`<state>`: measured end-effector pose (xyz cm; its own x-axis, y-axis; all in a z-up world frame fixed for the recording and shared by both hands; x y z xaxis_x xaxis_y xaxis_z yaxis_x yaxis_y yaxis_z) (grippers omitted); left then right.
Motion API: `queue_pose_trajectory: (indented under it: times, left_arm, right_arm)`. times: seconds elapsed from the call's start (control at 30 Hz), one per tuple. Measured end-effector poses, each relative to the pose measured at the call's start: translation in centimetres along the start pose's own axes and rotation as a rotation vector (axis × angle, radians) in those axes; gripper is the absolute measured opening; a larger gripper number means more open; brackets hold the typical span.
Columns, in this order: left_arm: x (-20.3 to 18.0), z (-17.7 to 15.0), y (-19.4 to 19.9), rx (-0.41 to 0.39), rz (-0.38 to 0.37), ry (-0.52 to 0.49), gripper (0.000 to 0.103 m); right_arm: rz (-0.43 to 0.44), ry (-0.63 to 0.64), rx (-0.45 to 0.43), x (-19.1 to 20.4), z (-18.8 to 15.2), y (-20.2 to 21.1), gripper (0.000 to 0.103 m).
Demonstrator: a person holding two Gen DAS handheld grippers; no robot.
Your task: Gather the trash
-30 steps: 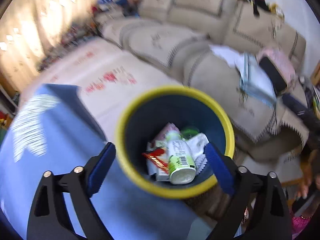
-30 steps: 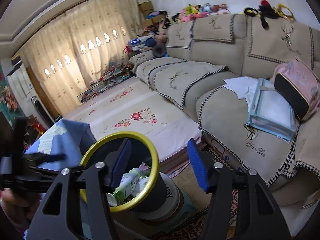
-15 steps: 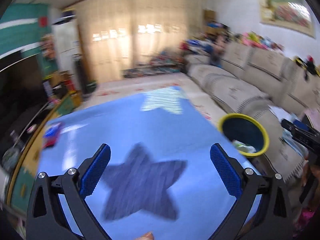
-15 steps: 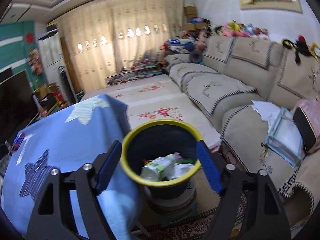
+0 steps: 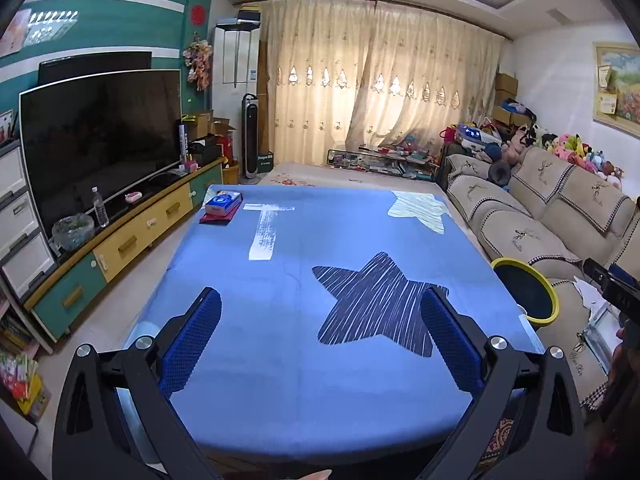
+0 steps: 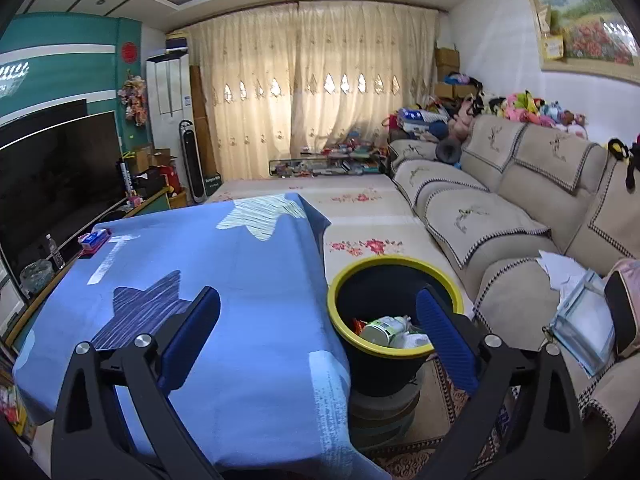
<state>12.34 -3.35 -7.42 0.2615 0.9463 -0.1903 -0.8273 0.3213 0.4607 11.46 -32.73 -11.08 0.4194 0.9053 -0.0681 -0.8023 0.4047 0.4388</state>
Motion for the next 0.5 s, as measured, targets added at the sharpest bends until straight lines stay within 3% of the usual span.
queue_pose_trajectory:
  times: [0.5]
  left_arm:
    - [-0.8,1.6,0.5,-0.03,0.0,0.011,0.098]
  right_arm:
    - [0.019,0.005,-0.008,0.8,0.4,0.6,0.096]
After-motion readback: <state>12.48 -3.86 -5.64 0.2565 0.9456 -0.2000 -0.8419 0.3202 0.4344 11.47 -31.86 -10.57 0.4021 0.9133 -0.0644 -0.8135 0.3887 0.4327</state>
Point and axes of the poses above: each gripper's, at about its wrist camera, not at the fingertips, and y roughly against the way its jaws point, x to its left, z to its top, the point moved 10 cm from there along -y, roughly the way its jaws point, and after that the axes turned 14 degrees about -z, right-handed, at the moved point
